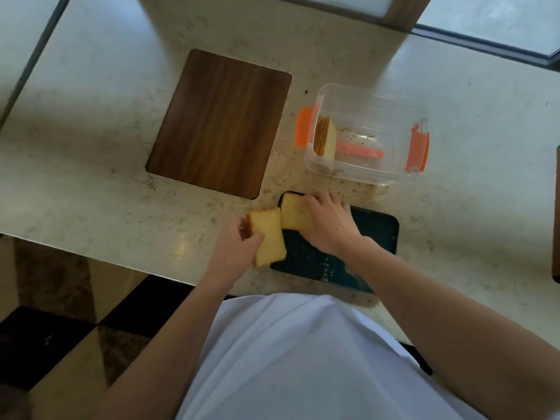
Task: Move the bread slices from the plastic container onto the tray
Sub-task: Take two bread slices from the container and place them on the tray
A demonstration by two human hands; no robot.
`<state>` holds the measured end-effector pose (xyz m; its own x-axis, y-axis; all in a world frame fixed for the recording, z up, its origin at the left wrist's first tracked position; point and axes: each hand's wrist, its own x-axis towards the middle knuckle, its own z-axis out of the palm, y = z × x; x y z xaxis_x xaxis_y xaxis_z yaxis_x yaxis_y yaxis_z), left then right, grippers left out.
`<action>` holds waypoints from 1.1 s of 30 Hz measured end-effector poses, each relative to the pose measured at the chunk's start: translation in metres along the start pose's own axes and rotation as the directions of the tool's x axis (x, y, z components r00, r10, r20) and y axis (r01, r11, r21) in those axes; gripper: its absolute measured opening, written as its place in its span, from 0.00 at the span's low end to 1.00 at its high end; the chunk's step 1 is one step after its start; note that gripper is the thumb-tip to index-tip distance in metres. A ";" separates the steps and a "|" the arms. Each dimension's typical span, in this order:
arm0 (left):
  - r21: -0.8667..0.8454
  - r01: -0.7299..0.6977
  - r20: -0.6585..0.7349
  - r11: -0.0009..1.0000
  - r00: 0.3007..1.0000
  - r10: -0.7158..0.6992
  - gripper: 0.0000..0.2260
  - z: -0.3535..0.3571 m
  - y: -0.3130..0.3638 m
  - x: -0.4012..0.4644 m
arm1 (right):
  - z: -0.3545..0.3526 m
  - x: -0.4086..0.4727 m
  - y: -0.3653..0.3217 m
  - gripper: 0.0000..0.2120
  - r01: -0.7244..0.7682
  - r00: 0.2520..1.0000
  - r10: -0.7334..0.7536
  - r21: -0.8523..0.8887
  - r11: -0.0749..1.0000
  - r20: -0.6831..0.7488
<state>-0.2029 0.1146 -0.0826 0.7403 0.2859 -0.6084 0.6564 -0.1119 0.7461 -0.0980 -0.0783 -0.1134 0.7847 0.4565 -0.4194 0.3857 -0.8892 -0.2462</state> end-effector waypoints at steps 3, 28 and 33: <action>-0.242 0.164 0.088 0.956 0.985 -0.147 0.15 0.004 0.001 0.004 | -0.004 -0.014 -0.002 0.28 -0.176 0.979 0.202 0.361 0.916 -0.034; 0.268 -0.026 0.055 0.963 0.998 0.011 0.18 0.046 -0.016 0.002 | 0.032 -0.074 0.011 0.10 -0.502 0.820 0.483 0.791 0.350 0.307; 0.330 0.016 0.062 0.944 0.997 -0.039 0.20 0.046 -0.019 0.001 | 0.028 -0.071 0.005 0.07 -0.500 0.843 0.444 0.750 0.433 0.305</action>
<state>-0.2081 0.0736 -0.1099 0.7219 0.2306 -0.6525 0.6795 -0.4147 0.6052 -0.1651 -0.1139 -0.1092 0.6844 -0.0003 -0.7292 -0.5892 -0.5894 -0.5527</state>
